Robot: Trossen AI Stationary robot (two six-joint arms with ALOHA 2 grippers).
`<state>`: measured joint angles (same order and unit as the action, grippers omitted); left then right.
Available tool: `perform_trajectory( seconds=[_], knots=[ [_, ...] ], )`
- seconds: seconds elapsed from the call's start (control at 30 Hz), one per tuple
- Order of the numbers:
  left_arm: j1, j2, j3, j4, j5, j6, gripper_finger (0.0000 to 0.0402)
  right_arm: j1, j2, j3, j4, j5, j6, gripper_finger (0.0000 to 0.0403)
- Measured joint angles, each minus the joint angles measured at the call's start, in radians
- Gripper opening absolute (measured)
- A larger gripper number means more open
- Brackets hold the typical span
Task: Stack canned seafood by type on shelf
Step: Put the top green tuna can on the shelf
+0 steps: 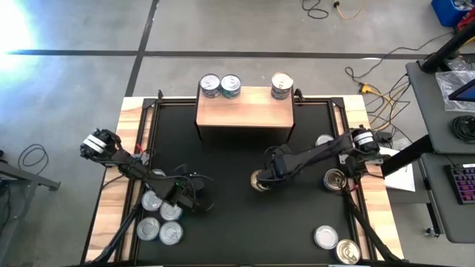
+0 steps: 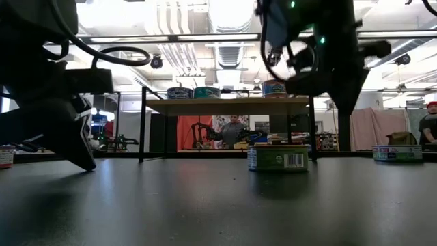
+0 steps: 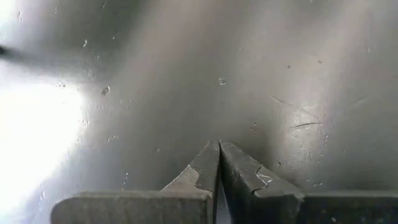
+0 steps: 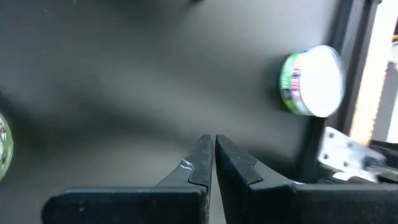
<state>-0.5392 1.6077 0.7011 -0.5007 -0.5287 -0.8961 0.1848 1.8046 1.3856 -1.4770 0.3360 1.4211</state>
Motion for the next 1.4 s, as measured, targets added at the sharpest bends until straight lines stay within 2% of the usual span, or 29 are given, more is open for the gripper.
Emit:
perform_trajectory(
  seconds=[0.23,0.43,0.7,0.8,0.97,1.03,1.17,1.3,1.4],
  knots=[
    [0.000,0.000,0.001,0.000,0.017,-0.121,0.0000,-0.014,0.000,-0.063,0.277,-0.060,-0.139,0.0013],
    [-0.005,0.000,0.001,0.003,0.025,-0.218,0.0000,-0.015,0.002,-0.077,0.384,-0.095,-0.161,0.0013],
    [-0.006,0.000,0.001,0.016,0.031,-0.223,0.0000,-0.013,0.003,-0.067,0.618,-0.320,-0.341,0.0013],
    [-0.006,0.000,0.001,0.020,0.035,-0.224,0.0000,-0.012,0.002,-0.064,0.592,-0.299,-0.317,0.0013],
    [-0.007,-0.001,0.001,0.028,0.038,-0.224,0.0000,-0.013,0.001,-0.073,0.474,-0.131,-0.181,0.0013],
    [-0.007,-0.001,0.001,0.030,0.037,-0.224,0.0000,-0.015,0.005,-0.083,0.500,-0.117,-0.150,0.0013],
    [-0.008,0.000,0.001,0.034,0.027,-0.224,0.0000,-0.015,0.020,-0.097,0.701,-0.159,-0.191,0.0013],
    [-0.010,-0.005,0.001,0.044,0.037,-0.215,0.0000,-0.013,0.038,-0.098,0.953,-0.282,-0.325,0.0013],
    [-0.022,-0.013,0.000,0.070,0.046,-0.165,0.0000,-0.011,0.037,-0.096,1.014,-0.338,-0.352,0.0013]
  ],
)
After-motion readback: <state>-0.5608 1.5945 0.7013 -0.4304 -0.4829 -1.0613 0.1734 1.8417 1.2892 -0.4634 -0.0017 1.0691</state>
